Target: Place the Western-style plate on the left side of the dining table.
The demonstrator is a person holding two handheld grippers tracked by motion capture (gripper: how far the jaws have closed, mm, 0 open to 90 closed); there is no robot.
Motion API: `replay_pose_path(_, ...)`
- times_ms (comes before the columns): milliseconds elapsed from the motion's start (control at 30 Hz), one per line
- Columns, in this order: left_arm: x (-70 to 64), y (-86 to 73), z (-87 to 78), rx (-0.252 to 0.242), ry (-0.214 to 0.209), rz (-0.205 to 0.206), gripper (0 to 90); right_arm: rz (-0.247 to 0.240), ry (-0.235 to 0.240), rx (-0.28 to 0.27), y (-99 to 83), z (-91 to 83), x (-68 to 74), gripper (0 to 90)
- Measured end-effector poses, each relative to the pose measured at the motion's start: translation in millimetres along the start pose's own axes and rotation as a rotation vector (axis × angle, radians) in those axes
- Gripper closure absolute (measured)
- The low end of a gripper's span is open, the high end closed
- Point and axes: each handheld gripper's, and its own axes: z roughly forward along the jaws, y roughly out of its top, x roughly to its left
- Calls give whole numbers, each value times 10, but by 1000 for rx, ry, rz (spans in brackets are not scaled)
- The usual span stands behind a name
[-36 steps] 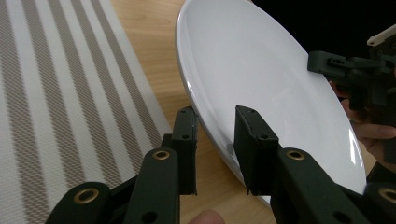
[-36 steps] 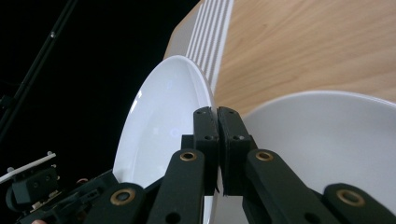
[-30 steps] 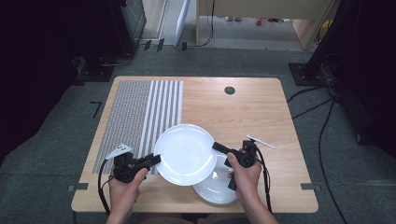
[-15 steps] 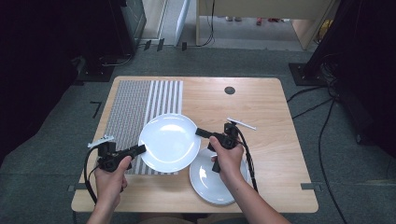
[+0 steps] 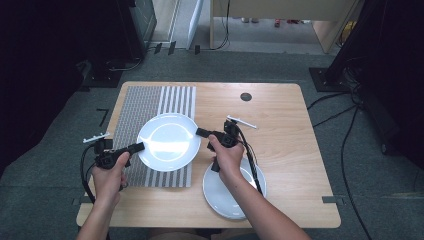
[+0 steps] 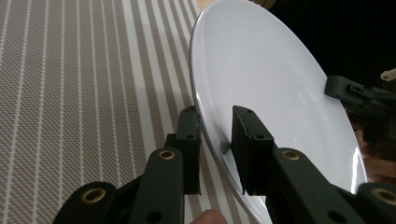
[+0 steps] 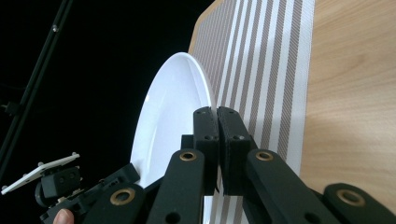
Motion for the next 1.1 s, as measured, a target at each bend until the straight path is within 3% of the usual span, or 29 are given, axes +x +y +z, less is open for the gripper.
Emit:
replay_pose_path(167, 99, 142, 36, 3, 16, -2, 743, 38, -16, 6, 51, 171, -24, 887)
replay_pose_path(333, 202, 277, 89, 7, 42, 2, 743, 40, -41, -2, 90, 339, -20, 887)
replay_pose_path(533, 369, 413, 192, 16, 63, -25, 743, 64, -58, -14, 136, 528, -14, 887)
replay_pose_path(700, 492, 503, 293, 25, 90, -28, 751, 61, -105, -8, 146, 703, -68, 886)
replay_pose_path(900, 697, 571, 444, 41, 110, -79, 757, 84, -130, -15, 152, 928, -167, 885)
replay_pose_path(1000, 796, 589, 527, 52, 102, -142, 763, 98, -143, -35, 155, 1012, -207, 886)
replay_pose_path(1100, 845, 622, 594, 54, 127, -151, 759, 127, -135, -51, 171, 1086, -255, 886)
